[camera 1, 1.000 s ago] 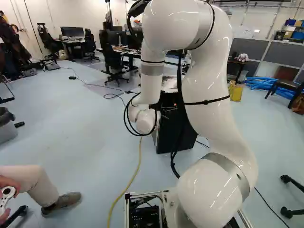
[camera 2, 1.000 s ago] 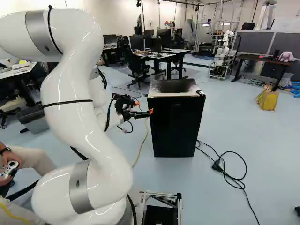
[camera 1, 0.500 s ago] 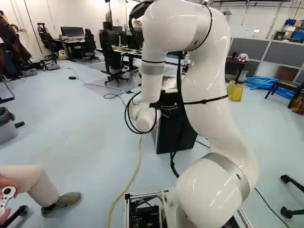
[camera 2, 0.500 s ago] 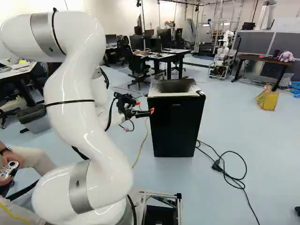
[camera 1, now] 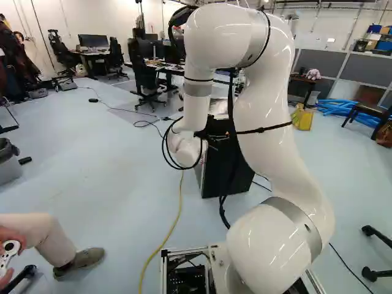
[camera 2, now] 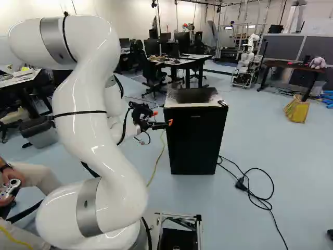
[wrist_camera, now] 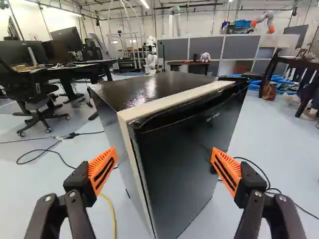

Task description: Grab a drink from the fridge

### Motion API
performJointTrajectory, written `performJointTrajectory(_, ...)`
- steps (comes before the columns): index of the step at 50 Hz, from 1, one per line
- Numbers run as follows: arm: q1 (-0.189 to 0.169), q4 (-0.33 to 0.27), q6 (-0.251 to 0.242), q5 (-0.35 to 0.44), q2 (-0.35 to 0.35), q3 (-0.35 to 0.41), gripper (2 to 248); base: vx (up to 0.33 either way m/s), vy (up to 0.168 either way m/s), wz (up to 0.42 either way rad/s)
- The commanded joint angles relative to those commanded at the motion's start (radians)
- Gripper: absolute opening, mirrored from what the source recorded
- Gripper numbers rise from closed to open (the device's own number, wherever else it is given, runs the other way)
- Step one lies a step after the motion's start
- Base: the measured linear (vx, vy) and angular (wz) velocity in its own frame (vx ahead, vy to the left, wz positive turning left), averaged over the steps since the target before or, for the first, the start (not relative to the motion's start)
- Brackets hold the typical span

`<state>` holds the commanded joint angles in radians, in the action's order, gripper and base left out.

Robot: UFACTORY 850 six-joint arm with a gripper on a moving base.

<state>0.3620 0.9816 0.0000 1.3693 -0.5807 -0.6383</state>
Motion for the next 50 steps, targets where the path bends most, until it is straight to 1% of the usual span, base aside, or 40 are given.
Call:
performJointTrajectory(23,-0.01,0.002,0.0,0.0,-0.027,-0.045,247,0.0,0.0,0.0)
performJointTrajectory(36,-0.009,0.026,0.0,0.0,-0.041,-0.067,247,0.0,0.0,0.0)
performJointTrajectory(50,0.0,0.056,0.0,0.0,-0.051,-0.084,247,0.0,0.0,0.0)
